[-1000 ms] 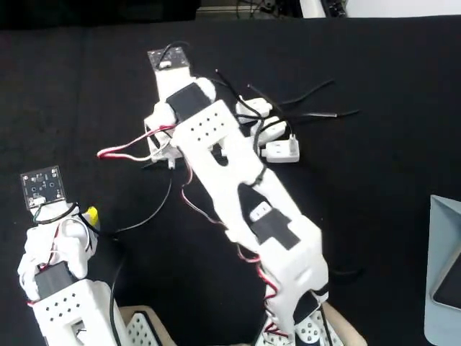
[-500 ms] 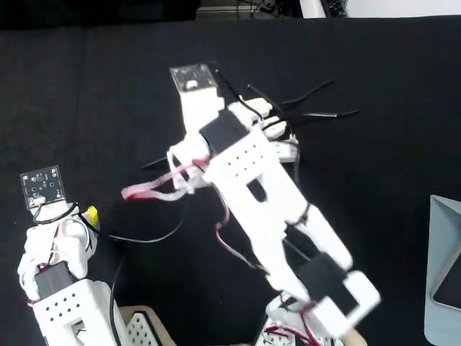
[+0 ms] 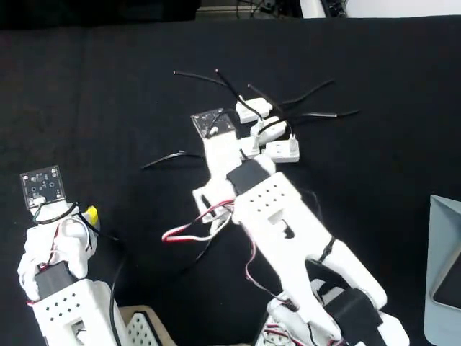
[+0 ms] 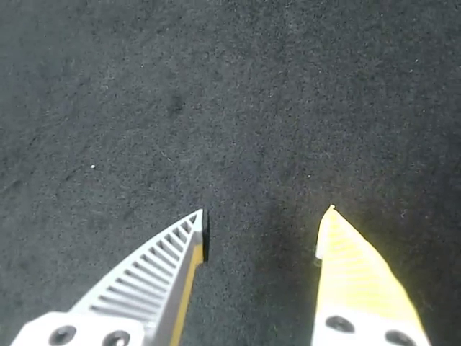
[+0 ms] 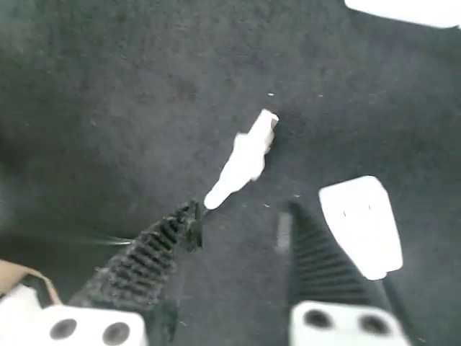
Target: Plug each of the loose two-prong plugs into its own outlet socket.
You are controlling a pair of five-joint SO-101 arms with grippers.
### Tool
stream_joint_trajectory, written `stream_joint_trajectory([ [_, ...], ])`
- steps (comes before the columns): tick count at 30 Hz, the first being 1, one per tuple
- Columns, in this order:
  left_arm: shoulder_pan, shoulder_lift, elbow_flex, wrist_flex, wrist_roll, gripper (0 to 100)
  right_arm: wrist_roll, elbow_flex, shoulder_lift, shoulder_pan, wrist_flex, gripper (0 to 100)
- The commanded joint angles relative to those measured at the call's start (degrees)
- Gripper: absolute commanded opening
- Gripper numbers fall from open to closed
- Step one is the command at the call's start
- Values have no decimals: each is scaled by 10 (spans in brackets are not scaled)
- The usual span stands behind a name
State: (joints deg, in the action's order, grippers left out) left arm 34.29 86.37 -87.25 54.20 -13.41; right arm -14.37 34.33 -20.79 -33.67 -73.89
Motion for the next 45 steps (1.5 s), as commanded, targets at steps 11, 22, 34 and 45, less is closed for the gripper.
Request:
stream_joint_trajectory([
  [11,-6,6,3,-11,1,257,461,-29,-22,22,-91,219],
  [22,-5,6,3,-11,1,257,786,19,-19,-6,-9,222],
  [34,-7,6,2,-11,1,257,913,115,-11,-39,150,219],
  [45,-7,6,2,-11,1,257,963,88,107,-37,154,194],
])
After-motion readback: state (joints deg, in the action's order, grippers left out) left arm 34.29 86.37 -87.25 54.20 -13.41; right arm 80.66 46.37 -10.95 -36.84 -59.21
